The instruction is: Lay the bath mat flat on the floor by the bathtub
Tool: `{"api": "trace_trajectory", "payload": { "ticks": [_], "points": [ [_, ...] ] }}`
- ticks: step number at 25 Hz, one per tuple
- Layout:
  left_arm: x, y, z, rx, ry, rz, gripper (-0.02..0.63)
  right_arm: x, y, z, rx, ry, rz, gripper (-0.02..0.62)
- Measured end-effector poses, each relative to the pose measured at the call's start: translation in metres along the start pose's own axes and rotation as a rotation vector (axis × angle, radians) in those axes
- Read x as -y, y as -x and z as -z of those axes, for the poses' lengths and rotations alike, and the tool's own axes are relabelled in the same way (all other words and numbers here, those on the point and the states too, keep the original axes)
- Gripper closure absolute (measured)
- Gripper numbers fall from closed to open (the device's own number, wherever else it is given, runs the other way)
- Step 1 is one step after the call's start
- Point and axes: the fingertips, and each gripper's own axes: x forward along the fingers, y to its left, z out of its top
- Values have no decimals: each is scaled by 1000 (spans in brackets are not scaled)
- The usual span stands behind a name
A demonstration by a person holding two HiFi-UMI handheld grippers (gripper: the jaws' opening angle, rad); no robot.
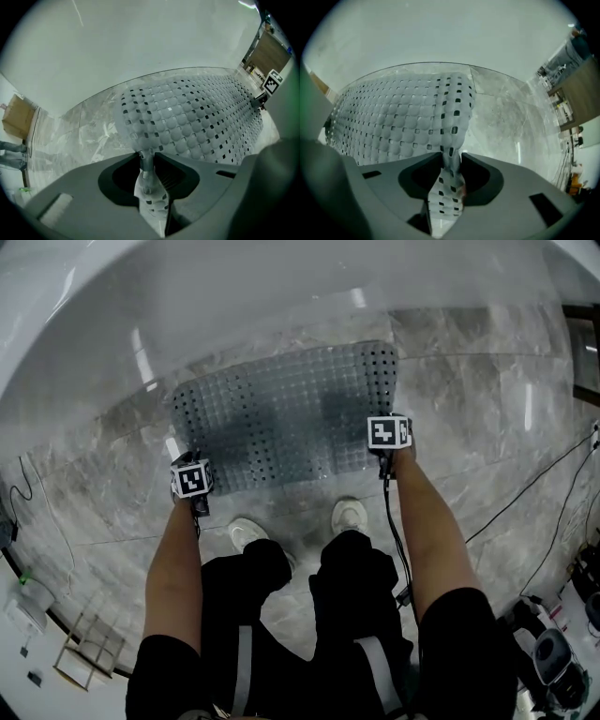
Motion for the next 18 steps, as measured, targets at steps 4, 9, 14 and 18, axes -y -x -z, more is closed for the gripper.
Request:
{"api": "trace_trajectory", "payload": {
  "ticks": [4, 9, 14, 18],
  "points": [
    [-9, 7, -8, 44, 51, -38, 447, 11, 20, -8, 71, -104, 4, 414],
    [6, 73, -33, 172, 73, -41, 387, -4, 94, -29, 186, -51, 9, 411],
    [33, 179, -83, 314, 65, 17, 590, -35, 189, -45, 284, 55, -52, 569],
    [58, 276, -111, 430, 69, 106, 601, -60, 271, -48, 338, 74, -119, 588]
  ]
}}
